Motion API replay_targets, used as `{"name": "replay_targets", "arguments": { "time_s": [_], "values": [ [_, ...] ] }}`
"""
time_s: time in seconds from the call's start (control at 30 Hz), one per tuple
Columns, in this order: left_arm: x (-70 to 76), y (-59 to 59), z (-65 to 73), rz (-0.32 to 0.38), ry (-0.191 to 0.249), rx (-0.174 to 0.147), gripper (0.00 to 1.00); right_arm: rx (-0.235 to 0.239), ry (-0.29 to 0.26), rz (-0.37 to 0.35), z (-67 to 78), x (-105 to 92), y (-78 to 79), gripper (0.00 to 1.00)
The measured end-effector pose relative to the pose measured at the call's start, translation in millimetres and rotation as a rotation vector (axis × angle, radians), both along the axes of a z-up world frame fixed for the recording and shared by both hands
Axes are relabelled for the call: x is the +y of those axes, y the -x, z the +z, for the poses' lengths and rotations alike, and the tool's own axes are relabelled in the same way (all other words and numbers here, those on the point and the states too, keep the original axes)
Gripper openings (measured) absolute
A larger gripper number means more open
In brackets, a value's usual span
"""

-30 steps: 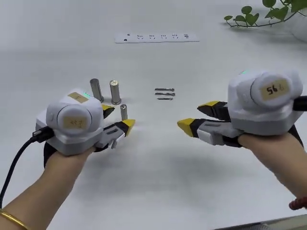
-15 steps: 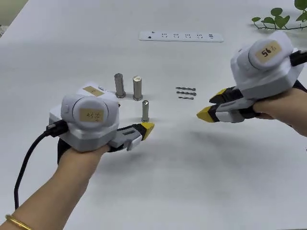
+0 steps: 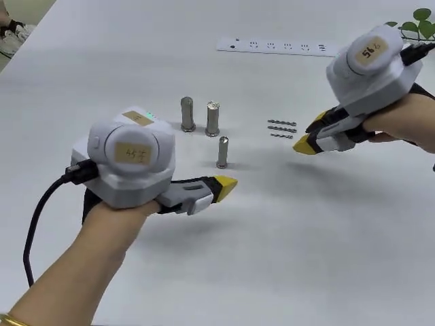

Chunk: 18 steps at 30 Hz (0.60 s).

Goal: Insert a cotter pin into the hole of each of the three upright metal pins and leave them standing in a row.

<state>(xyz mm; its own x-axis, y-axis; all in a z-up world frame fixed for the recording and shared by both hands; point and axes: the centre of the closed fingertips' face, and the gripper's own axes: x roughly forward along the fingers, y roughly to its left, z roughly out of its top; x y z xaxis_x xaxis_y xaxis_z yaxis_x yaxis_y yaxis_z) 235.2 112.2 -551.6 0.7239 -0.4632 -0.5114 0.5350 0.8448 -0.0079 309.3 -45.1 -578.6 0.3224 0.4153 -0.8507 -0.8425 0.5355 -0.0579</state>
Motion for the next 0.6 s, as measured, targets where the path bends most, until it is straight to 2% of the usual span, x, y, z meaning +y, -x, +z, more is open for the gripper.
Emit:
{"name": "replay_targets", "arguments": {
  "time_s": [0.2, 0.43, 0.5, 0.6],
  "values": [
    [5.4, -0.6, 6.5, 0.008, 0.029, -0.007, 0.86, 0.012, 0.038, 0.036, -9.2, 2.0, -12.1, 0.17],
    [11.6, -0.7, 6.6, 0.012, 0.023, -0.017, 0.87, 0.02, 0.094, 0.109, -20.9, 6.7, -27.0, 0.15],
    [13.1, -0.8, 6.1, 0.017, 0.029, -0.014, 0.87, 0.025, 0.097, 0.127, -18.6, 11.4, -21.5, 0.14],
    [13.9, -1.5, 6.3, 0.023, 0.041, -0.017, 0.85, 0.032, 0.113, 0.154, -22.0, 13.4, -23.6, 0.12]
  ]
}}
